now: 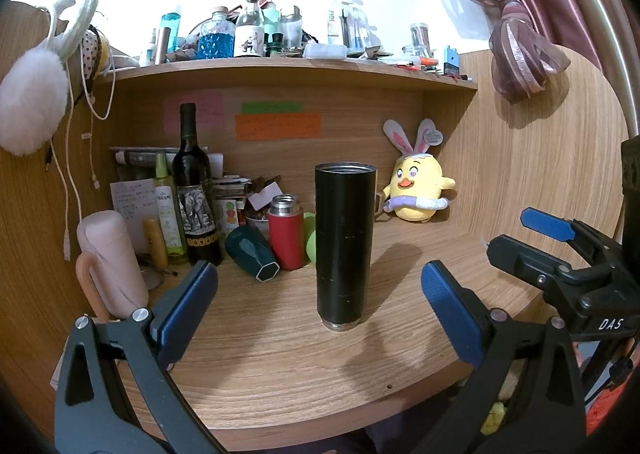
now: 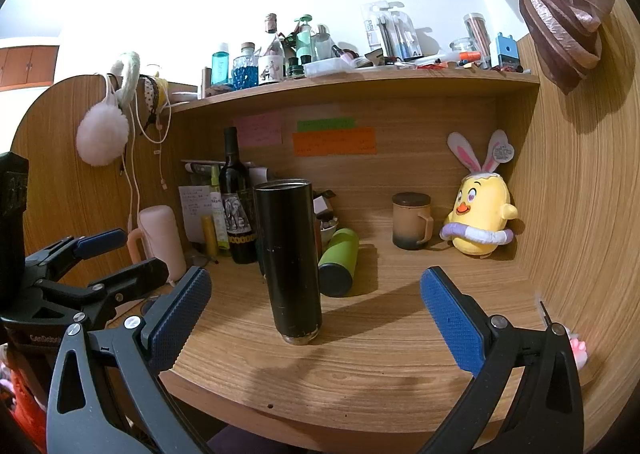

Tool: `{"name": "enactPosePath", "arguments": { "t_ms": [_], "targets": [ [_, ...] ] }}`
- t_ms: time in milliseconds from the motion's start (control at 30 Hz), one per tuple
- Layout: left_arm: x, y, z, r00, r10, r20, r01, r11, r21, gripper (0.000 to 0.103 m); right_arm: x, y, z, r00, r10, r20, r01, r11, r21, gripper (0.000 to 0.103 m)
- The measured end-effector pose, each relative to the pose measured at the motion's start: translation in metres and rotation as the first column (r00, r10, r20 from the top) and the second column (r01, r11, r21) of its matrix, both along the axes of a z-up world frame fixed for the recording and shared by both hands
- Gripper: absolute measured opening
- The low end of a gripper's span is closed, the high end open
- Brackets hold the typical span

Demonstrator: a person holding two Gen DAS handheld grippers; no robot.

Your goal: Flip cup upside down

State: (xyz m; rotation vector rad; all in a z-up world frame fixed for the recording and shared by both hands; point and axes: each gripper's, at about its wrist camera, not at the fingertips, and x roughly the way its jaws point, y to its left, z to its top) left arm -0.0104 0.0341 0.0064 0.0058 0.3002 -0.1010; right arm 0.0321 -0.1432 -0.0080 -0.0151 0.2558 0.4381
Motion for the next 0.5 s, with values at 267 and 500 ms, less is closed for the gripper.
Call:
{"name": "enactPosePath", "arguments": {
  "t_ms": [267, 500],
  "targets": [
    [0.0021, -0.0008, -0.001, 1.0, -0.007, 0.003, 0.007, 1.0, -0.01, 0.103, 0.0, 0.0002, -0.0006, 1.0, 0.001, 0.001, -0.001, 1.0, 0.0, 0.103],
    [0.0045, -0.002, -0.0039, 1.0, -0.026, -0.014, 0.026, 1.0, -0.011, 0.103, 0.0011, 0.0009, 0.0001, 1.0, 0.001, -0.002, -0.001, 1.0, 0.0, 0.103]
  ]
}}
